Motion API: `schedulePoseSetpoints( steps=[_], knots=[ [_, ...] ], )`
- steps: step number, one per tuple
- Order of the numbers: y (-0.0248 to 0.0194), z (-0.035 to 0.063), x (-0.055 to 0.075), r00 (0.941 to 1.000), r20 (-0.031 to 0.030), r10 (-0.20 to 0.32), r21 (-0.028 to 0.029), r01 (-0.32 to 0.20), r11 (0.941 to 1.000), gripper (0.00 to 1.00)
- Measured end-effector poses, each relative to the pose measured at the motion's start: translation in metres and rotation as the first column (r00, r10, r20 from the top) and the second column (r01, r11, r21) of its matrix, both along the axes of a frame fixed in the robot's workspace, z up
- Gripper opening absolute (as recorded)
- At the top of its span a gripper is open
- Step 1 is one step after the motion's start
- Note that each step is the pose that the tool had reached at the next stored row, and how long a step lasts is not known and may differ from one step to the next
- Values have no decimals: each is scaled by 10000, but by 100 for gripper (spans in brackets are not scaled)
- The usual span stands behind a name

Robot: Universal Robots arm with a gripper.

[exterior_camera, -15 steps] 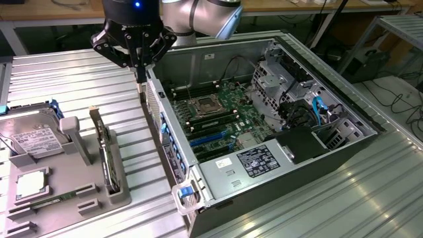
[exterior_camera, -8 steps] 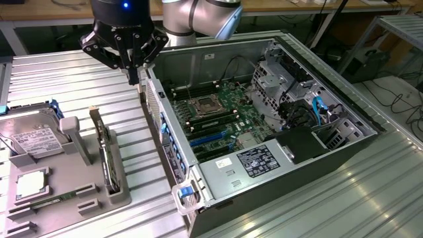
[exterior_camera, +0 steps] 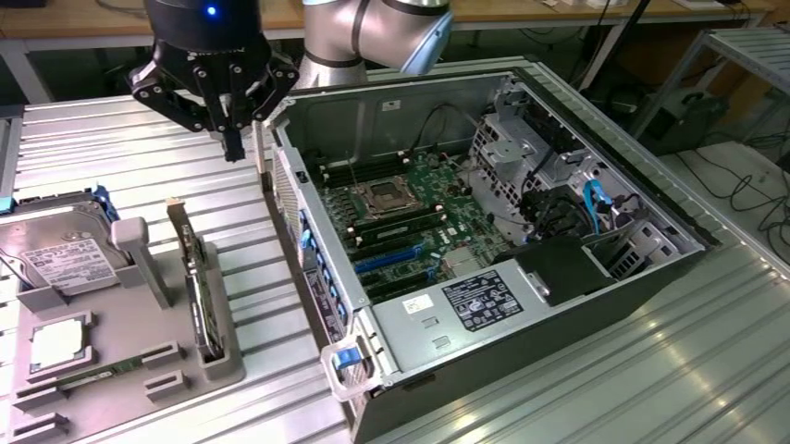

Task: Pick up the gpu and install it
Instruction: 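Reach for the gpu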

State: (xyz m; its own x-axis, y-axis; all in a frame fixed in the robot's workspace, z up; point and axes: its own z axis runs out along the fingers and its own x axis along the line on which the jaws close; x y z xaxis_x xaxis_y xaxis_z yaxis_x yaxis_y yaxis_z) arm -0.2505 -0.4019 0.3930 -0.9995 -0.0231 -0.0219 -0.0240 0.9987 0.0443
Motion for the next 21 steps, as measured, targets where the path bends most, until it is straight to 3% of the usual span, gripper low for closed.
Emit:
schedulePoseSetpoints(
  steps=[21],
  knots=[
    [-27, -1, -370, 10000, -2, 24, 1, -24, 10000, 11]
  ],
)
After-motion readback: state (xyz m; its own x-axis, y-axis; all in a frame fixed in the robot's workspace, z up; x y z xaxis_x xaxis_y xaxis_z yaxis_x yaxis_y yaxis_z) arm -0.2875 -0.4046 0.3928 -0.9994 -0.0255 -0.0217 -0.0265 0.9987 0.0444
